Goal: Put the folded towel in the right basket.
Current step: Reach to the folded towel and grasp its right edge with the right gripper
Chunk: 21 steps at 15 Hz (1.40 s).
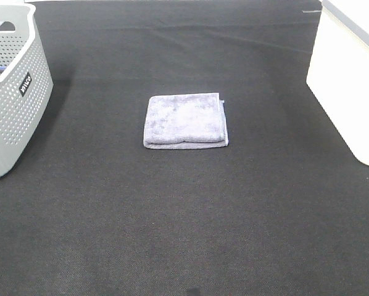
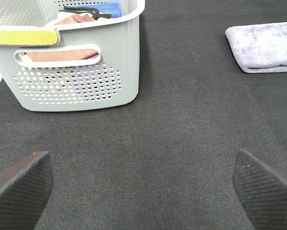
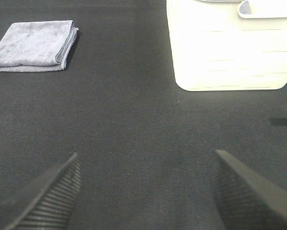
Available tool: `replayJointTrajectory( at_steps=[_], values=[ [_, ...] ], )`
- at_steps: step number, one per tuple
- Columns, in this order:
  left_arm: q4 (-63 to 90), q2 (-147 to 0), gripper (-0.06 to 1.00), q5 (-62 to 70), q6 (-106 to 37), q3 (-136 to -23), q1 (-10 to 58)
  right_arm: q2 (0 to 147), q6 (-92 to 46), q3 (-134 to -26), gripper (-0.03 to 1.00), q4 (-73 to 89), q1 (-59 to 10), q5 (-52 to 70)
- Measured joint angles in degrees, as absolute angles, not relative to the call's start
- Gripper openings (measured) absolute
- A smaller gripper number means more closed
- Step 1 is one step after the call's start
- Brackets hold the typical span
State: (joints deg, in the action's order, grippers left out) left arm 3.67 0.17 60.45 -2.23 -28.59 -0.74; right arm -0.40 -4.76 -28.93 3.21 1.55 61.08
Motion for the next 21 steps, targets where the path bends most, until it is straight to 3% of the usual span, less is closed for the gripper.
replayJointTrajectory(
  at_steps=[14, 16, 21],
  values=[
    [3.7, 0.2, 0.97, 60.4, -2.2, -28.6, -0.7, -0.1, -4.8, -29.0, 0.71, 3.2, 1.5, 61.1],
    [3.7, 0.2, 0.97, 60.4, -2.2, -28.6, -0.7, 2.5, -4.8, -29.7, 0.71, 3.2, 1.5, 59.2],
    [3.7, 0.2, 0.97, 60.4, -2.2, -28.6, -0.7, 25.2, -4.8, -36.3, 0.71, 4.9, 1.5, 40.7]
  ],
)
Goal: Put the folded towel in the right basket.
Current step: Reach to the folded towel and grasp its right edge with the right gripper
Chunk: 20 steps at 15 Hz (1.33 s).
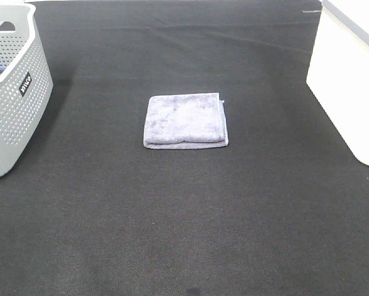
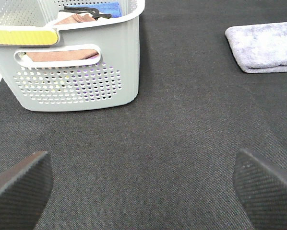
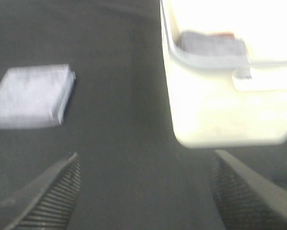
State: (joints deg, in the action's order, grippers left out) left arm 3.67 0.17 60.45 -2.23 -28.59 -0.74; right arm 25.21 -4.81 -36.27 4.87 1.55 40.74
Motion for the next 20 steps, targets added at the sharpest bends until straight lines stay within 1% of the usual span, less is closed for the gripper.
replayJointTrajectory(
  at_steps=[2, 4, 5, 10, 12, 15, 18, 20],
  values=[
    [3.7, 0.2, 0.97, 60.4, -2.2, -28.6, -0.7, 36.2, -6.8, -42.6, 0.71, 7.2, 1.5, 37.1],
    [3.7, 0.2, 0.97, 60.4, -2.2, -28.6, -0.7, 47.4, -10.1, -50.1, 0.71, 9.6, 1.5, 36.7],
    [3.7, 0.2, 0.97, 60.4, -2.2, -28.6, -0.7, 55.3, -12.5, -55.9, 0.71, 11.6, 1.5, 37.6],
    [3.7, 0.2, 0.97, 60.4, -2.2, -28.6, -0.7, 78.2, -18.5, -74.4, 0.71, 18.2, 1.4, 45.8],
    [3.7, 0.2, 0.97, 60.4, -2.2, -28.6, -0.7, 85.4, -18.6, -79.9, 0.71, 17.5, -1.6, 47.9],
    [3.7, 0.2, 0.97, 60.4, -2.2, -28.6, -0.7, 94.4, -18.0, -85.9, 0.71, 16.1, -9.0, 49.1],
    [3.7, 0.2, 0.97, 60.4, -2.2, -28.6, -0.7, 102.0, -17.9, -91.2, 0.71, 16.3, -13.8, 49.2],
    [3.7, 0.2, 0.97, 60.4, -2.2, -28.6, -0.7, 107.9, -17.8, -95.3, 0.71, 18.9, -15.2, 49.8]
  ],
)
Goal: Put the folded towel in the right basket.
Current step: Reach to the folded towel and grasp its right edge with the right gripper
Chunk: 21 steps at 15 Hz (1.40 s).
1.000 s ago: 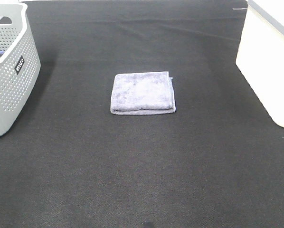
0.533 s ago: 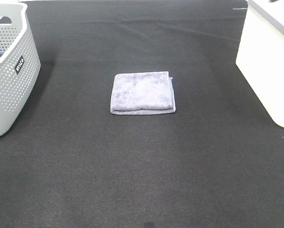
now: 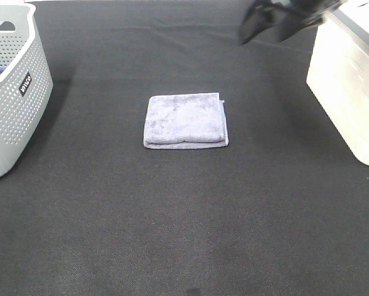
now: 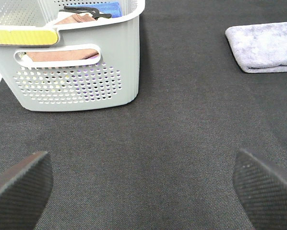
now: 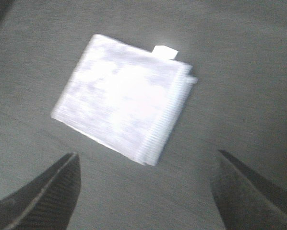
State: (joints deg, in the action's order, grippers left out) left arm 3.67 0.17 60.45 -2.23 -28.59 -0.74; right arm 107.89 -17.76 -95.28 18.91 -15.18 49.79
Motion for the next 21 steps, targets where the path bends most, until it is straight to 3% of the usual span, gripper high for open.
replayJointTrajectory(
  at_steps=[10, 21],
  values=[
    [3.7, 0.2, 0.97, 60.4, -2.2, -28.6, -0.7, 134.4, -9.4, -119.1, 0.73, 26.2, -11.6, 64.9],
    [3.7, 0.2, 0.97, 60.4, -2.2, -28.6, -0.7, 145.5, -14.0, -120.4, 0.73, 33.1, -10.4, 63.3]
  ],
)
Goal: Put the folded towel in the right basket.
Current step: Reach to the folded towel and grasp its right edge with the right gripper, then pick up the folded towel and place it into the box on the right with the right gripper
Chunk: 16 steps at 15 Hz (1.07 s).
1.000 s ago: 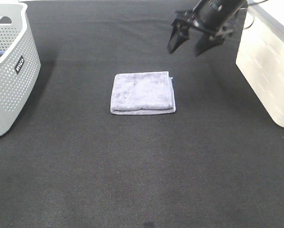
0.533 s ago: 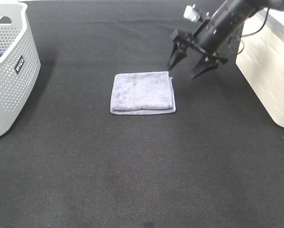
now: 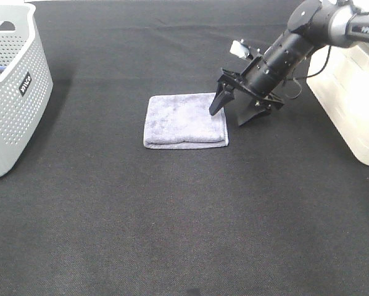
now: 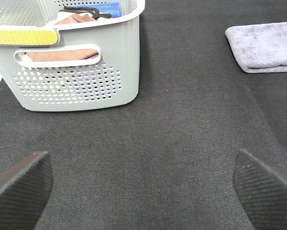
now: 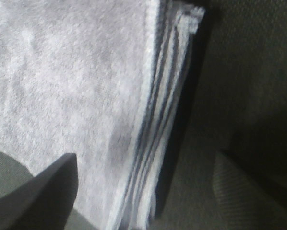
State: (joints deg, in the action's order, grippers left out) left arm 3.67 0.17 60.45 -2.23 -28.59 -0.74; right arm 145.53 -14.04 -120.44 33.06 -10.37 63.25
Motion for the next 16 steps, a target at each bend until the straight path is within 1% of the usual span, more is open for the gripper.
replayJointTrajectory(
  at_steps=[5, 6, 7, 8, 10, 11, 12, 16],
  values=[
    [3.7, 0.2, 0.97, 60.4, -2.2, -28.6, -0.7, 147.1, -15.8, -120.7, 0.73, 34.5, -13.0, 59.1],
    [3.7, 0.2, 0.97, 60.4, -2.2, -28.6, -0.7, 147.3, -15.8, -120.7, 0.70, 34.8, -13.2, 58.7],
    [3.7, 0.2, 0.97, 60.4, -2.2, -28.6, -0.7, 147.7, -15.7, -121.0, 0.62, 35.0, -13.5, 58.1],
    [3.7, 0.2, 0.97, 60.4, -2.2, -28.6, -0.7, 148.1, -15.4, -121.0, 0.49, 35.0, -13.5, 57.7],
    [3.7, 0.2, 0.97, 60.4, -2.2, -28.6, -0.7, 148.7, -14.8, -121.0, 0.13, 35.1, -13.6, 57.4],
    [3.7, 0.2, 0.97, 60.4, -2.2, -28.6, -0.7, 148.7, -14.8, -121.0, 0.13, 35.1, -13.6, 57.4],
    [3.7, 0.2, 0.97, 60.4, -2.2, -28.6, -0.7, 148.7, -14.3, -121.2, 0.07, 35.1, -13.7, 57.6],
    [3.7, 0.2, 0.97, 60.4, -2.2, -28.6, -0.7, 147.7, -14.0, -123.8, 0.07, 33.6, -13.7, 60.1]
  ],
)
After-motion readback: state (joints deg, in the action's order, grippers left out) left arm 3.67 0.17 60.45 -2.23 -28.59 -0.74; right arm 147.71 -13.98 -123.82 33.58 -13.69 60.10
